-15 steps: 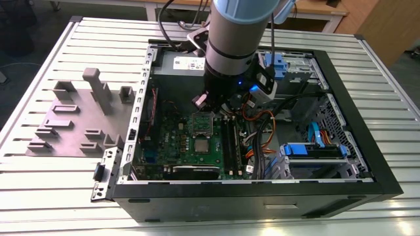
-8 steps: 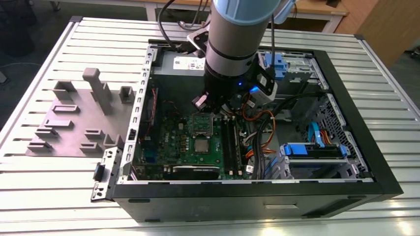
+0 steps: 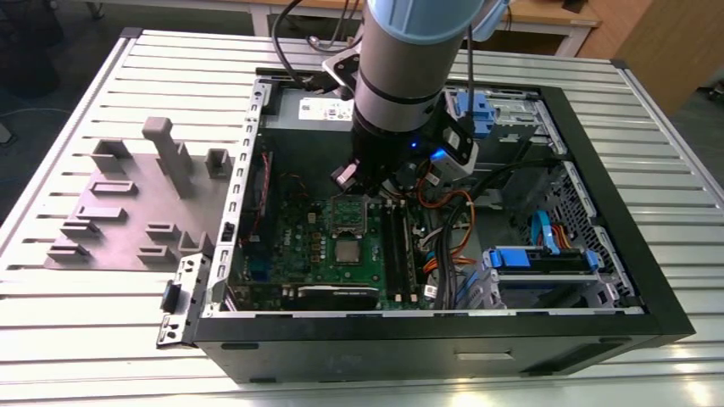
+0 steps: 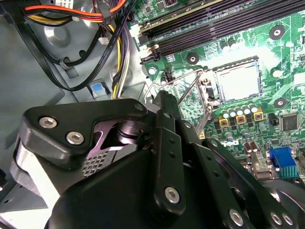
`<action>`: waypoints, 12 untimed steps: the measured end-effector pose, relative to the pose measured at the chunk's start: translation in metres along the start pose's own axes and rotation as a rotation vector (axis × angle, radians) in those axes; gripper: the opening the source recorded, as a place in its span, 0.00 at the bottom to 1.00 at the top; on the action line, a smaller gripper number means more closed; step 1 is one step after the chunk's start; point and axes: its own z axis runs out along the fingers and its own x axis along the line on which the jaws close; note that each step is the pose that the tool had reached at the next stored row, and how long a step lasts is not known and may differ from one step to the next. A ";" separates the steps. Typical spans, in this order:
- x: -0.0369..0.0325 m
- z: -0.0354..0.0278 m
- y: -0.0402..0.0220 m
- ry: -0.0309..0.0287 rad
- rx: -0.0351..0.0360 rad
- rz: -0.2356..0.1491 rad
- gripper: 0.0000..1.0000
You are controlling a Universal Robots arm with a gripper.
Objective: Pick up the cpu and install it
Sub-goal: 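Close the cpu cover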
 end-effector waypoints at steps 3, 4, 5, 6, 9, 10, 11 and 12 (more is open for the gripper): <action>0.0001 0.0000 -0.0001 0.0000 0.0000 0.000 0.11; 0.0001 0.0000 -0.0001 0.0001 0.0000 0.000 0.11; 0.0001 0.0000 -0.0002 0.0000 0.0000 0.000 0.11; 0.0001 0.0000 -0.0002 0.0000 0.0000 0.000 0.11; 0.0002 0.0000 -0.0003 0.0000 0.0000 0.000 0.11; 0.0002 0.0000 -0.0003 0.0000 0.0000 0.000 0.11; 0.0002 0.0000 -0.0003 0.0000 0.0000 0.000 0.11; 0.0002 0.0000 -0.0003 -0.0001 0.0000 0.000 0.11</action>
